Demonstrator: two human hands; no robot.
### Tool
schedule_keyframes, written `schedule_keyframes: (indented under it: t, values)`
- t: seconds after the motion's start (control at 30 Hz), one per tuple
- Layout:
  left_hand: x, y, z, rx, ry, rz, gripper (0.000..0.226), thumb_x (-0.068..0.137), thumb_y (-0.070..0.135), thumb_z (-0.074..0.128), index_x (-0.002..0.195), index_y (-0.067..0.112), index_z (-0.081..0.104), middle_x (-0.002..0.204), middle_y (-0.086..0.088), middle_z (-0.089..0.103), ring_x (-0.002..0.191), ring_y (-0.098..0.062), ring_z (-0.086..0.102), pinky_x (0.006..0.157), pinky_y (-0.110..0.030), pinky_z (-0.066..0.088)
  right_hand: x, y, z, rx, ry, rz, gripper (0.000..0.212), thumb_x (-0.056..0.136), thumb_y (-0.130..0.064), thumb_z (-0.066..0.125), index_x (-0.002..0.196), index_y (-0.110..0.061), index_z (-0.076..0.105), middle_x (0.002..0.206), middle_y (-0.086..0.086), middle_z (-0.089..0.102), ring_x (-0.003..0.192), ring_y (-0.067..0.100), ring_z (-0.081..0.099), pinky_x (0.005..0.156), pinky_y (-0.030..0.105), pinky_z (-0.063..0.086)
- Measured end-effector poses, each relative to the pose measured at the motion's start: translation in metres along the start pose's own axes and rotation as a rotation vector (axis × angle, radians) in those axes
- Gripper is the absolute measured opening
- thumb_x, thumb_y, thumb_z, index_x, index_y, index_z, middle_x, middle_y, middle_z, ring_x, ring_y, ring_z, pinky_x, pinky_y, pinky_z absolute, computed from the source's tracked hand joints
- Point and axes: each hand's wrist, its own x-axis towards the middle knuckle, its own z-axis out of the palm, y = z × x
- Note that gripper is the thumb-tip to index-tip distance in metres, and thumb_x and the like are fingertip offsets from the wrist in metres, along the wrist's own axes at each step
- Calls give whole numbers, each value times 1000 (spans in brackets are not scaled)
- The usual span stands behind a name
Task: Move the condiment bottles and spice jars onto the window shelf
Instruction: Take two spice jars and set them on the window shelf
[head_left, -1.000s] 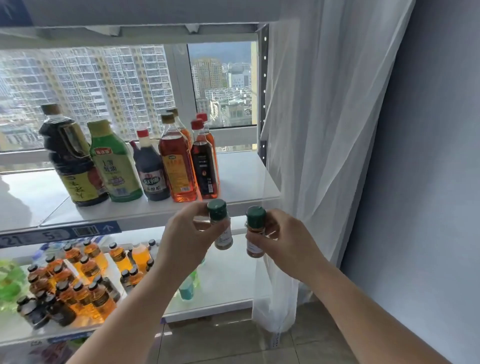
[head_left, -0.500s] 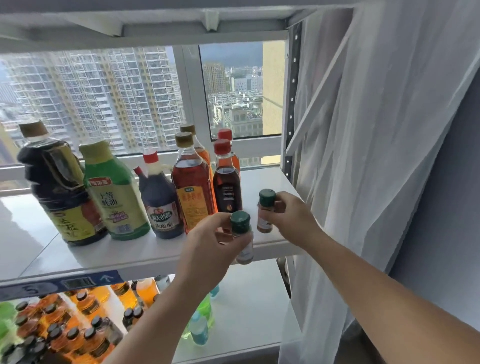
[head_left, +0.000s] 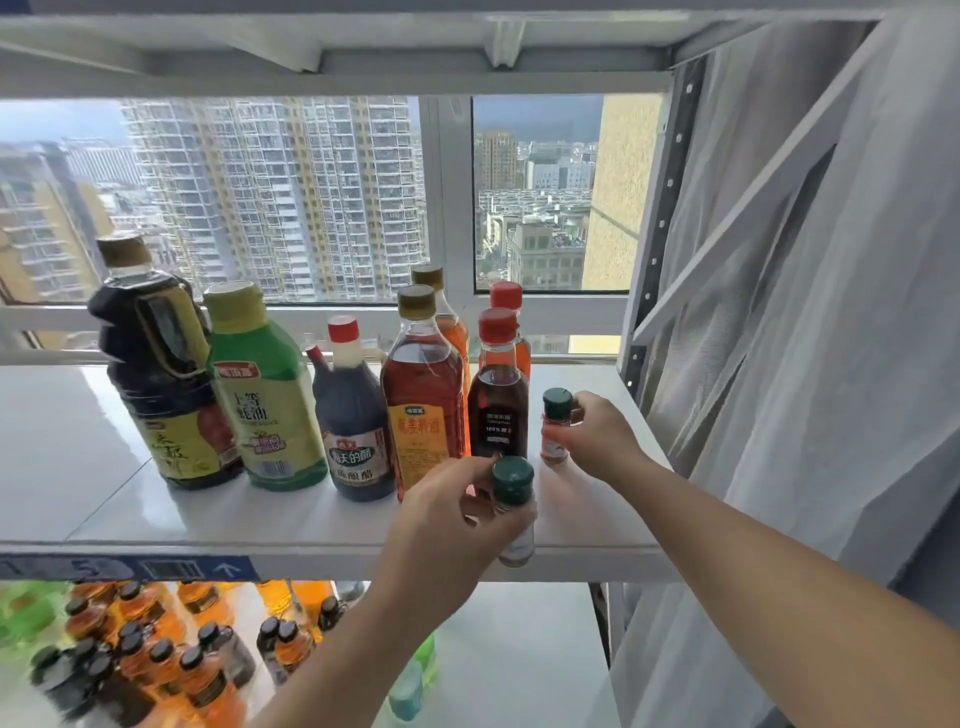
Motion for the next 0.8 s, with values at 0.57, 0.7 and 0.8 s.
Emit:
schedule_keyframes:
  t: [0.57,0.7,0.8]
  values:
    - [26,50,-15,251,-228,152,63,89,48,70,142,49,36,120,19,58,96,-3,62,87,-23,56,24,9,0,-31,-52,75,69,86,-18,77,146,-13,43,145,12,56,127,29,57,101,41,51]
    - [49,84,-24,426,-330,283,48,90,45,71,133,38,50,116,15,61,90,-2,63,79,-19,56,-3,23,-16,47,-8,51,65,89,-18,74,145,-13,42,137,10,57,121,25,58,101,41,52]
    - [68,113,-27,568,-395,362,48,88,46,74,129,33,52,112,13,66,90,-6,64,81,-26,60,-34,34,-26,82,35,26,55,91,-19,71,140,-14,47,124,4,60,109,18,60,90,30,49]
